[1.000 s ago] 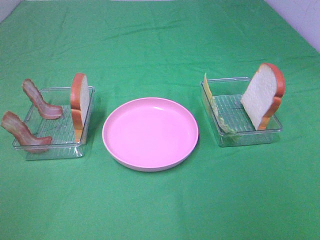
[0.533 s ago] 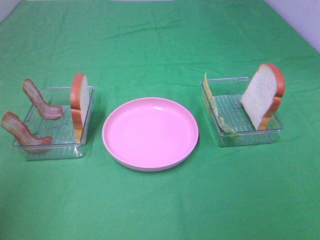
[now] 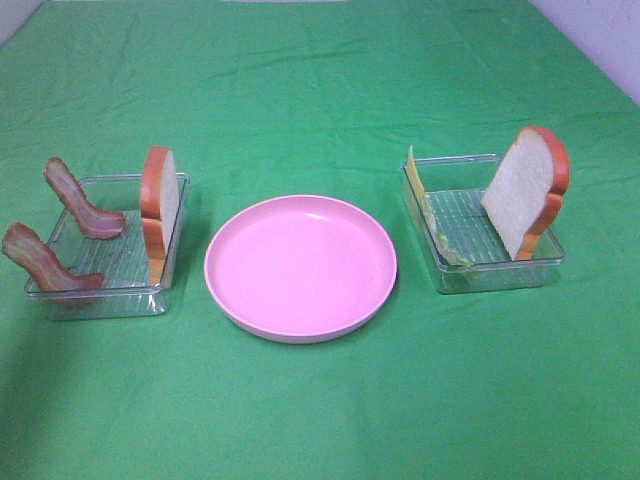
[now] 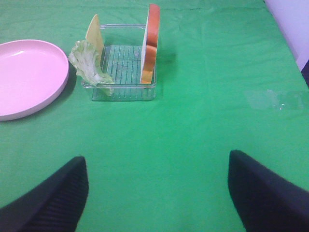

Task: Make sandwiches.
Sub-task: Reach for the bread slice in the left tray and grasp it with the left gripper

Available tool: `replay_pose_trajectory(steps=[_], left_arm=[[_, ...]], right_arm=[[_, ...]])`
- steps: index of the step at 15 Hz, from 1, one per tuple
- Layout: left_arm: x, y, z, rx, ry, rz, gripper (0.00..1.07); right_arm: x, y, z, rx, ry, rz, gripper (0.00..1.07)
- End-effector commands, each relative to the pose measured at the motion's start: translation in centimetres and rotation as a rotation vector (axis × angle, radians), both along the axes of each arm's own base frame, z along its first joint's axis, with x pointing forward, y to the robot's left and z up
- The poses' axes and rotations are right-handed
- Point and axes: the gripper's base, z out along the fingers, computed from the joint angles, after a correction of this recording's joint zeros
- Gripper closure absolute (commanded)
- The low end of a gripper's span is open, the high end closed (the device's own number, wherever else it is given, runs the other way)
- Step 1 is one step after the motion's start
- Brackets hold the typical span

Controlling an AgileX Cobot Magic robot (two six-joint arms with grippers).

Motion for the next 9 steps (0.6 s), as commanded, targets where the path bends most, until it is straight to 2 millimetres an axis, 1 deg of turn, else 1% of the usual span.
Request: replay_pose_trajectory(steps=[1,3,5,7,9], left_arm=[[2.9,-1.5,-0.5,-0.019,0.031,-0.033,0.32],[5.9,-4.3,-1.4,-0.012,0.067,-0.092,0.32],[8.0,-7.1,-2.8,0.034,0.126,-0.096,0.32],[9.4,-9.5,-4.0,0.104,0.178,-0.060,0.32],[10.2,-11.6,-5.0,0.172,0.187,-0.059,0.32]], right_arm=[[-0.1,0.0,0.0,-0.006,-0.023,-0.006,0.32],[-0.1,0.0,0.0,-0.006,-0.023,-0.006,0.32],[-0.1,0.0,0.0,-0.006,-0.023,-0.006,0.32],[-0.1,0.0,0.0,-0.006,-0.023,-0.006,0.32],[-0.1,0.0,0.0,-0.006,-0.023,-0.006,0.32]])
